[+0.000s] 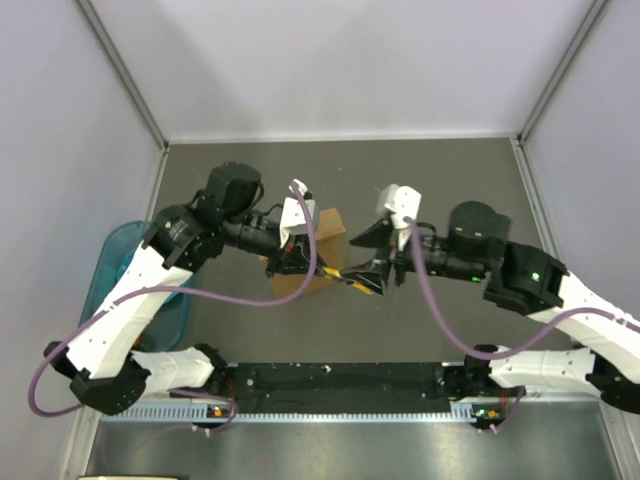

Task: Unpack the express box
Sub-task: Cut the express box at the center of the board.

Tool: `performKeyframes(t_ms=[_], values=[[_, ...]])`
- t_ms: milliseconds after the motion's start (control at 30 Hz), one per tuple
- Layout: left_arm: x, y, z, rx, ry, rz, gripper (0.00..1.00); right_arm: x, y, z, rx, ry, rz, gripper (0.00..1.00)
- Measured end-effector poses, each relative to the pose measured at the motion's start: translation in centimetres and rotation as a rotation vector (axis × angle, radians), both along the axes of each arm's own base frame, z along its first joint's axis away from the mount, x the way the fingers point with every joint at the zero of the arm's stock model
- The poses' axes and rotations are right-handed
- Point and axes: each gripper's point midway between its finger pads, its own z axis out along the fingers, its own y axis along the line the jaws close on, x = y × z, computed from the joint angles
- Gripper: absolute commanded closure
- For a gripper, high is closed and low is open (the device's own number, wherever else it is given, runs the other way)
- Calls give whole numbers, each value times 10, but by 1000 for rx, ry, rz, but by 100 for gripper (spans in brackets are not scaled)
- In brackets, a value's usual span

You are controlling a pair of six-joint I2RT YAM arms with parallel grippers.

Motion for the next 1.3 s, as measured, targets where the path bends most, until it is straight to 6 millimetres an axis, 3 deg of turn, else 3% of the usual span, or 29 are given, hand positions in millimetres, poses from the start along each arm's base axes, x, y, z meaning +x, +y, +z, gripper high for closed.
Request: performKeyframes(t_ms=[67, 133, 300, 400, 533, 733, 867, 1100, 1300], values=[[0, 0, -7, 3, 62, 47, 100, -1, -11, 16, 62, -29, -19, 30], [7, -3, 2, -34, 107, 98, 100, -4, -26, 30, 125, -50, -40, 21], [49, -1, 49, -242, 83, 297, 100, -6, -54, 48, 226, -69, -100, 10], [65, 6, 95, -399, 96, 371, 100, -8, -64, 50, 271, -72, -122, 10], [73, 10, 135, -541, 142, 390, 100, -8, -62, 56, 325, -67, -121, 10], [54, 9, 169, -641, 209, 300, 100, -1, -41, 68, 411, -61, -94, 21], [39, 12, 180, -682, 219, 255, 100, 4, -23, 92, 510, -85, -58, 26], [21, 18, 180, -705, 214, 217, 100, 21, 6, 119, 612, -94, -16, 28], [19, 19, 170, -697, 223, 219, 100, 18, 12, 147, 691, -125, 29, 30]])
